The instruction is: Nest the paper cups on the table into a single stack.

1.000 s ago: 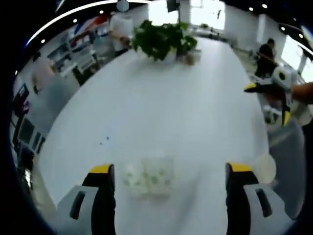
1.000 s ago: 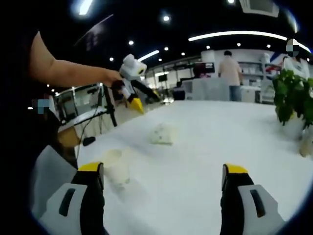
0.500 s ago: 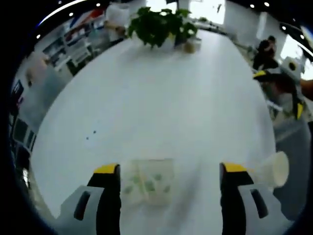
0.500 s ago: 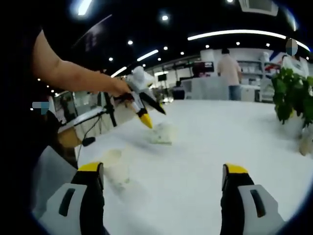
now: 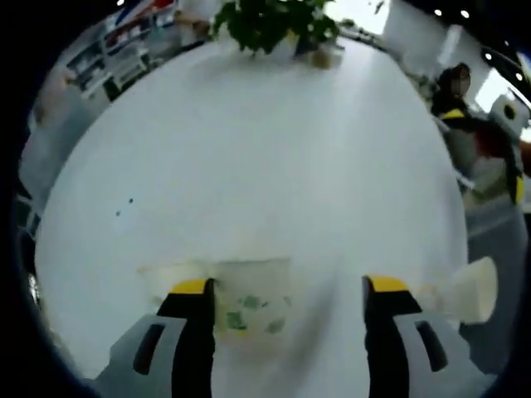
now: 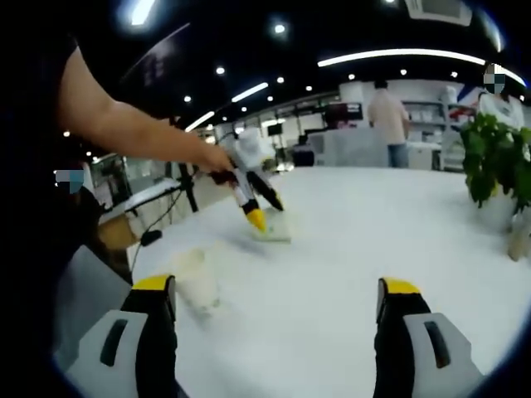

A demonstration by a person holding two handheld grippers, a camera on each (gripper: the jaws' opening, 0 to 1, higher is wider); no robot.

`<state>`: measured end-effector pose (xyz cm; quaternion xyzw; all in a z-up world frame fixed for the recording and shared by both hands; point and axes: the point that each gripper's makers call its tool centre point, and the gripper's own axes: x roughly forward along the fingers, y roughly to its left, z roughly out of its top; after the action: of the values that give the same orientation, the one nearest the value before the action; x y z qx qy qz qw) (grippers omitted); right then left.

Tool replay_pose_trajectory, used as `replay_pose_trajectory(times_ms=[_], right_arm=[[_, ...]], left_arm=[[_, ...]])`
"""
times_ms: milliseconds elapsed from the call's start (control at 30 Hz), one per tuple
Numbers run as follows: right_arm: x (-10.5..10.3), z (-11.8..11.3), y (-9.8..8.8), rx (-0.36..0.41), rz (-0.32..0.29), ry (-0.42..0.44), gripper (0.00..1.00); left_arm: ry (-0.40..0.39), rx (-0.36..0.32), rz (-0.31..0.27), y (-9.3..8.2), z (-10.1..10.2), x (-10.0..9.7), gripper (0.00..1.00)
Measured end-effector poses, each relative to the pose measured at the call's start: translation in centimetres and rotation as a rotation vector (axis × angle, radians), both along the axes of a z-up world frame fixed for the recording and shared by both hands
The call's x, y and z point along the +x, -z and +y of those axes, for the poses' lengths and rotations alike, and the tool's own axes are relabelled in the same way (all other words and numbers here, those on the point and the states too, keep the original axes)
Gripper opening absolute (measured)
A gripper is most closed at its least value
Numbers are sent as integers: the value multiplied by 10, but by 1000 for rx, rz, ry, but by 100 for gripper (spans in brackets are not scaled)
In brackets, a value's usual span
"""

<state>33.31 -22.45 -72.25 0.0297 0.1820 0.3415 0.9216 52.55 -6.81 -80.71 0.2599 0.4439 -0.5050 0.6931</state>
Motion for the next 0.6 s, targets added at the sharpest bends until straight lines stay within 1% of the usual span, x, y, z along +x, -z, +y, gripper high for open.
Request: replay_pose_trajectory(times_ms=[33,133,233,300,333,433,500,600], right_arm=[[0,0,0,1,-1,0,99],[1,2,0,3,-1,-2,99],[1,4,0,5,2,-4,99],[1,6,0,8,4,-6,99],[1,7,1,9,6,-8,99],[0,9,1,10,9,-12,99],[0,8,1,11,11,-10,99],[0,6,1,13,13,-5,99]], left_arm=[[1,4,1,1,1,-1,68],[-3,23,16,8,3,-2,67],[-28,51,21,16,3,-3,64],[-72,33,42,17,-4,-3,64],[-85,38,46,19,-6,-2,64],[-93,50,43,24,-11,0,60],[-105,59,63,27,-14,-3,58],[-116,58,75,31,-19,-2,53]])
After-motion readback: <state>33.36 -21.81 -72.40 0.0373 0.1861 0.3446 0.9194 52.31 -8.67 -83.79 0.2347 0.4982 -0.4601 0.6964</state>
